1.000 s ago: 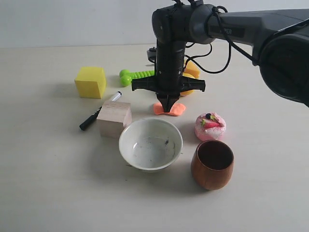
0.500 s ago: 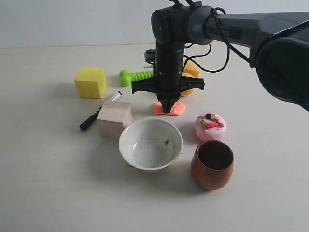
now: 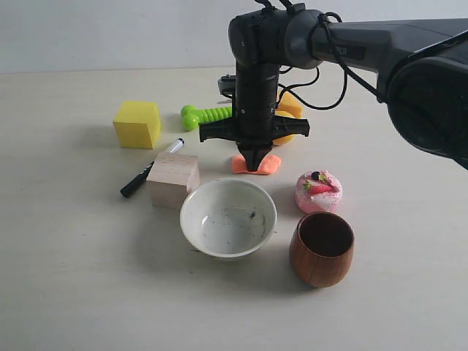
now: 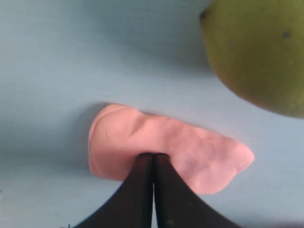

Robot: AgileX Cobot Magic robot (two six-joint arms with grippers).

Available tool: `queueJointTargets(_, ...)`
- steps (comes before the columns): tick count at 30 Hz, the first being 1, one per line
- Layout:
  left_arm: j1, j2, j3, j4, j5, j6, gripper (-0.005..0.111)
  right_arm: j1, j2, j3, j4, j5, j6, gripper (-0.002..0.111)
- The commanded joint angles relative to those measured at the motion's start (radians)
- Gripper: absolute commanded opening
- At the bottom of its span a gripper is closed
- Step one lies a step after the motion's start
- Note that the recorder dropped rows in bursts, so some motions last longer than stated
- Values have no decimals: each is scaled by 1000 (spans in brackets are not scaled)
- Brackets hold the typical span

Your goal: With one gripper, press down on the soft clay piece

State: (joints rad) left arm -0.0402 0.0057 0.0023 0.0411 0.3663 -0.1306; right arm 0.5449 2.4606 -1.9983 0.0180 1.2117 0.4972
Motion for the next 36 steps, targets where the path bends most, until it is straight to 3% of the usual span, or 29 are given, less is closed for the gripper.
queueJointTargets(1, -8, -6, -2, -4, -6, -2, 0, 1, 56, 18, -10, -50, -8, 3)
queueJointTargets(7, -8, -6, -2, -4, -6, -2, 0, 1, 56, 18, -9, -85, -8, 9)
queueJointTargets(15, -8, -6, -2, -4, -6, -2, 0, 1, 56, 18, 12, -110, -8, 36)
queueJointTargets(36, -8, -6, -2, -4, -6, -2, 0, 1, 28, -5, 5, -139, -8, 37)
